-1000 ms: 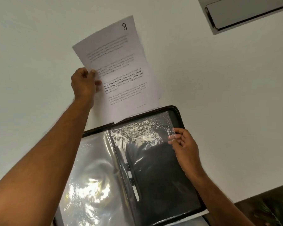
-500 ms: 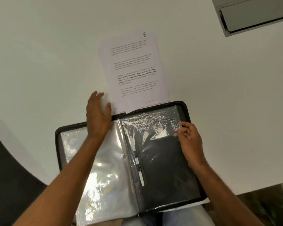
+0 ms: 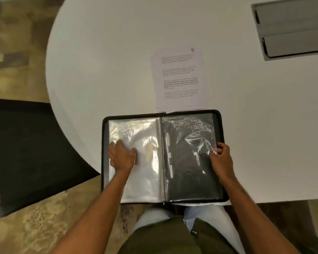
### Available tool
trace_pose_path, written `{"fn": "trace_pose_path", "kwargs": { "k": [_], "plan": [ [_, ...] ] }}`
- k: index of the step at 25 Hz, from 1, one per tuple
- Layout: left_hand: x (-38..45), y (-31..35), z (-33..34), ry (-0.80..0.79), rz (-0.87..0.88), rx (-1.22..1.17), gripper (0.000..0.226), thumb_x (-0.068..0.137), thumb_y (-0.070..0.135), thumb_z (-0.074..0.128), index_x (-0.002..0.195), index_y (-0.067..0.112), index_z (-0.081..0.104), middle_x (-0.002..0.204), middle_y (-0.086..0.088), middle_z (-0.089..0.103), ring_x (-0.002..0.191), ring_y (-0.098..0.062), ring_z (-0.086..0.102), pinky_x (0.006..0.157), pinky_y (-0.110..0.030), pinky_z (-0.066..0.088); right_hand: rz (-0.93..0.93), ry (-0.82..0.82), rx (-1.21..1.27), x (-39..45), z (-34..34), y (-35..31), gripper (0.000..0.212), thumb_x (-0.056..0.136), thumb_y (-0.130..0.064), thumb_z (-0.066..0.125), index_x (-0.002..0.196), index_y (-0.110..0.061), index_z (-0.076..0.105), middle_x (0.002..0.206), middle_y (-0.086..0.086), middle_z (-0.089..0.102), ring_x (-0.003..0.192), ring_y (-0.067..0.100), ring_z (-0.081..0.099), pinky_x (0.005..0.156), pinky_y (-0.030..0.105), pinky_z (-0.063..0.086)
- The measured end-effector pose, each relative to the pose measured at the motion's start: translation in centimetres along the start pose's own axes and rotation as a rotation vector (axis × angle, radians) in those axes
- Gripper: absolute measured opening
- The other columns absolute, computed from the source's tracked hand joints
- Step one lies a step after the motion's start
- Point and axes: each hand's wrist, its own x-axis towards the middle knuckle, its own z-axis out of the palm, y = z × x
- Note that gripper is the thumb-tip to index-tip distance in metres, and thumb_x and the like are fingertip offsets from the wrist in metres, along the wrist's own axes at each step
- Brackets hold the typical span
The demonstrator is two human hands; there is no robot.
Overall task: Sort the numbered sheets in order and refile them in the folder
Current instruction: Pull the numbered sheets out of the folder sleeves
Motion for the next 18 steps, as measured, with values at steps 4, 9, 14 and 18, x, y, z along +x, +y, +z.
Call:
{"fn": "trace_pose_path", "kwargs": {
  "k": [4,9,14,18],
  "plan": [
    [-1.7,-2.4,-1.1,0.035,-0.231,-0.123,0.072,0.085,0.030,0.079,0.143,0.007,0.043,0.153,-0.017,0.037,0.141,-0.039,0.036,0.112,-0.053,0.038,0.042,-0.019,0.001,-1.8,-0.5,0.8,0.055,0.095,-0.025,0.067,0.144,-0.021,0.040,0.116,-0.003,0.063,0.102,0.019,0.064,0.090,0.042,0.055],
    [-2.7,-4.9,-1.5,0.004,-0.363,-0.139,0.072,0.085,0.035,0.077,0.145,0.012,0.042,0.150,-0.011,0.037,0.141,-0.034,0.032,0.105,-0.052,0.044,0.028,-0.038,-0.022,-3.3,-0.5,2.5,0.053,0.095,-0.026,0.067,0.142,-0.021,0.043,0.118,-0.001,0.064,0.105,0.021,0.065,0.088,0.038,0.055],
    [-1.0,-5.9,-3.1,-0.082,-0.395,-0.349,0.035,0.093,0.022,0.070,0.121,0.004,0.060,0.122,-0.016,0.065,0.096,-0.028,0.060,0.079,-0.033,0.051,0.006,-0.083,-0.094,-3.5,0.0,3.9,0.058,0.093,-0.009,0.066,0.146,-0.017,0.045,0.120,0.010,0.064,0.104,0.026,0.066,0.087,0.038,0.058],
    [-1.5,-5.4,-4.6,-0.192,-0.333,-0.490,0.016,0.103,0.020,0.057,0.115,0.010,0.062,0.110,-0.013,0.063,0.091,-0.025,0.057,0.077,-0.030,0.046,0.019,-0.085,-0.089,-3.7,-0.1,3.9,0.056,0.094,-0.005,0.063,0.146,-0.016,0.044,0.117,0.009,0.065,0.095,0.019,0.065,0.071,0.025,0.051]
  ]
}}
